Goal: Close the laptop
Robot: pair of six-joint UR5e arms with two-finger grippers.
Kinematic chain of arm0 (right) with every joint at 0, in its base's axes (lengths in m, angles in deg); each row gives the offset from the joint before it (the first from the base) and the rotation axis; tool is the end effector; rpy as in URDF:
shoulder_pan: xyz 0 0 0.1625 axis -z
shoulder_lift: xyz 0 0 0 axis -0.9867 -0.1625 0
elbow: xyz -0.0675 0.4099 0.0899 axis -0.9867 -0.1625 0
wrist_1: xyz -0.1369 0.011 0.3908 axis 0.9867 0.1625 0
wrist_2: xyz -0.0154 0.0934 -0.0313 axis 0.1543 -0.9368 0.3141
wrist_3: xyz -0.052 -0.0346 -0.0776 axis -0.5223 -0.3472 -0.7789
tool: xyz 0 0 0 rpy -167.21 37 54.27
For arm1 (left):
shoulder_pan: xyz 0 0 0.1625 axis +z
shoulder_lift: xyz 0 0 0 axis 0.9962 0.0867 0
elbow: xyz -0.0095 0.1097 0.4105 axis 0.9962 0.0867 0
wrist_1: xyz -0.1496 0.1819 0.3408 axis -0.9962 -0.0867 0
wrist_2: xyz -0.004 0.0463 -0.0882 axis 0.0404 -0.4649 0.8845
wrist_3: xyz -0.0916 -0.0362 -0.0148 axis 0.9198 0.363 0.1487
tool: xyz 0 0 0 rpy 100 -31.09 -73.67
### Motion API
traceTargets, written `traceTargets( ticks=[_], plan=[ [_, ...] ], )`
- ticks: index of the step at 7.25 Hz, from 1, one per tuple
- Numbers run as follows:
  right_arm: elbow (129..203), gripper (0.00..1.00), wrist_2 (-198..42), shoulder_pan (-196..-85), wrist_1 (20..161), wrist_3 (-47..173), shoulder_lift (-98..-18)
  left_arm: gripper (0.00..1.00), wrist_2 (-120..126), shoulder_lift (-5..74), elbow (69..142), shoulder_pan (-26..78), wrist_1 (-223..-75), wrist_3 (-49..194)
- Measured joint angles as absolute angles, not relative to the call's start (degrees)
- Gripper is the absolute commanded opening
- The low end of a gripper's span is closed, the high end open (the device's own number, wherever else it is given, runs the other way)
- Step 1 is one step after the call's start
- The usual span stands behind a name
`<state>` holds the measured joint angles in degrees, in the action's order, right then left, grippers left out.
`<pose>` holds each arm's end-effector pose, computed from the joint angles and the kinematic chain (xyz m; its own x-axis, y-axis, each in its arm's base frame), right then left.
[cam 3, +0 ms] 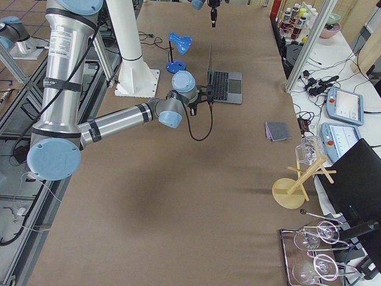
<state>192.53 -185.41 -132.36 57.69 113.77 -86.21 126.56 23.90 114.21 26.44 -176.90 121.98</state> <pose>-0.2015 -0.3665 0.3794 0.3126 -0.0780 0.9467 -0.1191 0.9855 0.1205 0.2280 -0.4719 0.3800 0.1732 0.1986 -0.9647 0.0033 0.9793 0.2022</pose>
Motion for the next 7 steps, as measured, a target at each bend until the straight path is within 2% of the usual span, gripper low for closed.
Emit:
traceTargets(
  ticks=[4,7],
  plan=[
    [194.7,0.0,-157.4,-108.5,58.1,130.5,-76.6,0.0,121.0,27.6,115.5,34.8,-179.5,131.2],
    [194.3,0.0,-148.7,-101.6,64.4,132.9,-69.5,0.0,112.7,30.1,116.8,42.0,-179.5,136.4]
  ],
)
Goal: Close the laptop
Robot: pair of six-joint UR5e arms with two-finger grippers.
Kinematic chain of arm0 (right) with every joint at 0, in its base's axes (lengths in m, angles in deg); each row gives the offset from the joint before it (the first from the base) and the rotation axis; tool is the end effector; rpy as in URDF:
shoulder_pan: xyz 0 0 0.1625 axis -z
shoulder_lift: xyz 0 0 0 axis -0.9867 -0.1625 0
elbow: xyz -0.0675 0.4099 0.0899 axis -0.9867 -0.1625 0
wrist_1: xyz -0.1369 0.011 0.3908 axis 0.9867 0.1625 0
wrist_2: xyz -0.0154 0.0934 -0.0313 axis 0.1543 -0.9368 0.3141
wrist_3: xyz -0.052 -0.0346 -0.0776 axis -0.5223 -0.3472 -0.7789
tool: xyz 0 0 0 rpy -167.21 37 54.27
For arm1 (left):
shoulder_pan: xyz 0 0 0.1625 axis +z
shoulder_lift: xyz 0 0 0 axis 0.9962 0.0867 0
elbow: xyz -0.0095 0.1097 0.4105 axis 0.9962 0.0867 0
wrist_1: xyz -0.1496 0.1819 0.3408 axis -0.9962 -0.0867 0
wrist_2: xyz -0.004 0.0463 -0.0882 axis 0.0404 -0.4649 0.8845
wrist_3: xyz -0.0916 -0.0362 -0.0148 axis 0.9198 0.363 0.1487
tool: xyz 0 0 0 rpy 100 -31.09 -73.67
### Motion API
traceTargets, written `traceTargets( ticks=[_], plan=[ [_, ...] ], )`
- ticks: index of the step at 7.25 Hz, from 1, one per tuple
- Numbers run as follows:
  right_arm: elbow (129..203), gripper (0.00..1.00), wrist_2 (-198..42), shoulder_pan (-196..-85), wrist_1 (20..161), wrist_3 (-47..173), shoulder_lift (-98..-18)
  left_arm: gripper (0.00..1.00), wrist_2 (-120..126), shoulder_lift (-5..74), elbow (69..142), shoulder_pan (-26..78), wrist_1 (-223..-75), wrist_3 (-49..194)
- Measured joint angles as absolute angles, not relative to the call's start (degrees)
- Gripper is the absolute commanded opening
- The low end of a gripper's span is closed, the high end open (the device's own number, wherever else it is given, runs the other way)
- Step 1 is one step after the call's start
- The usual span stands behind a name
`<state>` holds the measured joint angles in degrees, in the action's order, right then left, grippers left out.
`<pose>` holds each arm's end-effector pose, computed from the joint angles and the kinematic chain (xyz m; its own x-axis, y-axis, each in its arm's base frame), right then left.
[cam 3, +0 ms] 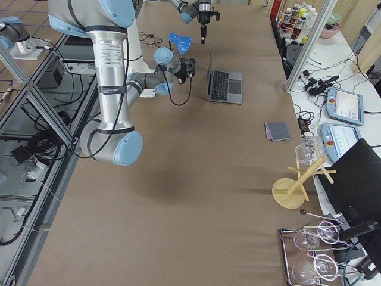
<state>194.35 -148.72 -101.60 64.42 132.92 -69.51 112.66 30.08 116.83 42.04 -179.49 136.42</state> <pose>-0.4029 -0.2903 0.2544 0.2004 0.0116 0.9796 -0.2879 0.9565 0.0476 0.3518 -0.4201 0.3018 0.0790 0.1337 -0.9879 0.0172 0.9906 0.1355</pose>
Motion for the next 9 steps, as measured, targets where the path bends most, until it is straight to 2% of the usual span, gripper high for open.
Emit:
traceTargets(
  ticks=[2,9],
  plan=[
    [193.8,0.0,-147.7,-101.7,70.3,133.0,-65.1,0.0,109.9,31.6,116.6,44.2,-179.4,138.0],
    [188.9,0.0,-148.6,-109.7,73.9,131.6,-61.1,0.0,108.6,34.0,115.5,44.7,-178.8,138.2]
  ],
)
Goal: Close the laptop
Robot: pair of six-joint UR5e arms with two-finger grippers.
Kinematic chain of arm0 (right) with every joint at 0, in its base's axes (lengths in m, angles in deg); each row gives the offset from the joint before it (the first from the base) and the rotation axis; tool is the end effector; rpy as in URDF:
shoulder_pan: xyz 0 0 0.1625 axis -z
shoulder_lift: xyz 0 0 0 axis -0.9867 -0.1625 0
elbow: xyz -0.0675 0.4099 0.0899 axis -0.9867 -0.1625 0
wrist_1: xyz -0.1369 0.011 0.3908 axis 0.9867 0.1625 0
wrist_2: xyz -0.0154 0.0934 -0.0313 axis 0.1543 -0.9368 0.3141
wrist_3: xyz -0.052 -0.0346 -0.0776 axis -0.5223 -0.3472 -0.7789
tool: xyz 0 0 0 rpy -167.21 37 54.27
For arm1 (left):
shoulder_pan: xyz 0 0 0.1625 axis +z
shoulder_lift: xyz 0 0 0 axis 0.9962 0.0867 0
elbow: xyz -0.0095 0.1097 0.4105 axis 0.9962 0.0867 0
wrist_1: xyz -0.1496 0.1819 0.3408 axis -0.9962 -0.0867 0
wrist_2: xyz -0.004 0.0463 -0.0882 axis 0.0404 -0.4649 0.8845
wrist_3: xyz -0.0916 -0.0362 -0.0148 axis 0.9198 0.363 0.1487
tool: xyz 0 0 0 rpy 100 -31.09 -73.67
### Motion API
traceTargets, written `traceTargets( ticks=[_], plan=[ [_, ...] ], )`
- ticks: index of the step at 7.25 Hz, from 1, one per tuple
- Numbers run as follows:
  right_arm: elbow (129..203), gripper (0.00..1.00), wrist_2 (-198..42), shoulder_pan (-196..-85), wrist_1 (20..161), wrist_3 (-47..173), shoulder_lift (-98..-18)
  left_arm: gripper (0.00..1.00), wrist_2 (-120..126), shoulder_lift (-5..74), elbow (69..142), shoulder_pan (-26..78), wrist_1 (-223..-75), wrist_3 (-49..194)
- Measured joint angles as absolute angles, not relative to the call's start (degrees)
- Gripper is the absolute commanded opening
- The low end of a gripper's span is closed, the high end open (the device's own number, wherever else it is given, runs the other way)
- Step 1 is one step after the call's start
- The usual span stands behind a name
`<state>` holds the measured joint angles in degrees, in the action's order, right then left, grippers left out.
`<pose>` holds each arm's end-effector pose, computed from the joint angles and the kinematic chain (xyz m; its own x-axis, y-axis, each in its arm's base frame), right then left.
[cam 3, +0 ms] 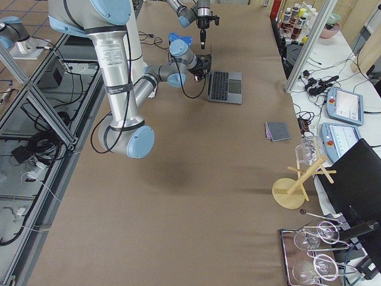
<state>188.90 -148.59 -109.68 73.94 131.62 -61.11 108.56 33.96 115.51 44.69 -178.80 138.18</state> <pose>-0.4066 -0.3713 0.2396 0.3032 0.0728 0.9501 -0.4103 0.9099 0.0612 0.3830 -0.4210 0.2756 0.0612 0.1274 -0.9900 0.0469 0.9904 0.1304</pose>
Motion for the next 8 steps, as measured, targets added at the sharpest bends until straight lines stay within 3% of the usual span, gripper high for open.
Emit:
traceTargets(
  ticks=[4,8],
  plan=[
    [188.0,0.0,-149.0,-111.0,77.5,131.0,-58.4,0.0,108.5,37.5,113.8,43.2,-175.4,137.9],
    [180.6,0.0,-150.9,-115.5,77.5,129.9,-52.9,0.0,106.9,40.0,111.0,40.9,-173.2,137.6]
  ],
)
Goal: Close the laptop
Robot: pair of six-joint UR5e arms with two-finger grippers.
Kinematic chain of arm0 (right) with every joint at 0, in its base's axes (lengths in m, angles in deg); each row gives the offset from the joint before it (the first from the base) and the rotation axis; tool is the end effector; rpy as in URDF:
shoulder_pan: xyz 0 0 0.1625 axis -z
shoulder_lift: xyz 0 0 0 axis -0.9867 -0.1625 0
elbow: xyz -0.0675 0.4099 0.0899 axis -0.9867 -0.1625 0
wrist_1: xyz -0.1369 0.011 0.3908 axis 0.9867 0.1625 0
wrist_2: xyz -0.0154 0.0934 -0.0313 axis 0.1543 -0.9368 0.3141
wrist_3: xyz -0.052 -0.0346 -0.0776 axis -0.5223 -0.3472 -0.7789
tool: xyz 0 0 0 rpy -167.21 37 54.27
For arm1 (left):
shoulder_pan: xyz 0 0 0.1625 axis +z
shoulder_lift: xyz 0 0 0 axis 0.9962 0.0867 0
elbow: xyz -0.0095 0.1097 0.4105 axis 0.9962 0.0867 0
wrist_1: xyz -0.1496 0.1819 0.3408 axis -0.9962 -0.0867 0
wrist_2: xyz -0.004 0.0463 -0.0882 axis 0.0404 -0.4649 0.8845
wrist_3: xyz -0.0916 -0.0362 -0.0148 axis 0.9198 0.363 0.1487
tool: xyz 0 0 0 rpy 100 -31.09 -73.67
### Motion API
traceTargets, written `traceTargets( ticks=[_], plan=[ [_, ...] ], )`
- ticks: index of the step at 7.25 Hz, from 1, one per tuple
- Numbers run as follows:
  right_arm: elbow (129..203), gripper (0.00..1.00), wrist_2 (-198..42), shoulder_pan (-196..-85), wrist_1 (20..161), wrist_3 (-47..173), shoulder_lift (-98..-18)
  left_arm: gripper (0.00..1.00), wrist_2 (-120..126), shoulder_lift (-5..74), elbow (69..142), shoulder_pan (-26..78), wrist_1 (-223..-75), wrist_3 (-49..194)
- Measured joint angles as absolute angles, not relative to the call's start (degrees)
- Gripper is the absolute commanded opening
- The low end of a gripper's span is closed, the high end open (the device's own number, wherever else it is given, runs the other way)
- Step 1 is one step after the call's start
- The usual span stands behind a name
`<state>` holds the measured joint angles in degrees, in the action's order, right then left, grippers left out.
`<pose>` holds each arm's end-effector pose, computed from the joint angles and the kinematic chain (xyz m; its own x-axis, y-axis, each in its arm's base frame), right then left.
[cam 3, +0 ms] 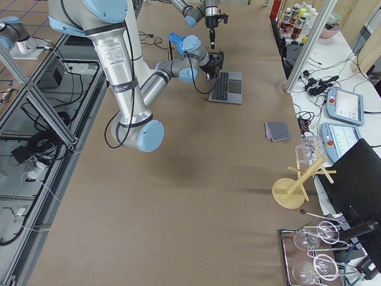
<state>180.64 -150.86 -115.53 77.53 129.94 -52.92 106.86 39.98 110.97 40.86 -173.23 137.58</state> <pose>-0.4187 -0.4423 0.2264 0.3543 0.1102 0.9286 -0.4558 0.8874 0.0686 0.3842 -0.4783 0.2568 0.1267 0.0835 -0.9884 0.1349 0.9857 0.1005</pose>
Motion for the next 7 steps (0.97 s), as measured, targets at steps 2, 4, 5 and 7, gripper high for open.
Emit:
traceTargets(
  ticks=[2,4,5,7],
  plan=[
    [176.4,0.0,-152.0,-118.1,77.4,128.8,-50.5,0.0,104.9,42.1,107.9,40.7,-173.2,137.2],
    [172.5,0.0,-152.7,-119.3,77.4,127.9,-48.6,0.0,102.3,44.5,103.9,40.7,-173.1,136.3],
    [170.2,0.0,-152.7,-119.5,77.3,127.6,-47.3,0.0,100.7,46.3,100.8,40.7,-173.1,135.4],
    [166.1,0.0,-152.8,-119.5,77.1,127.2,-45.4,0.0,97.5,48.6,96.1,40.7,-173.1,133.2]
  ],
)
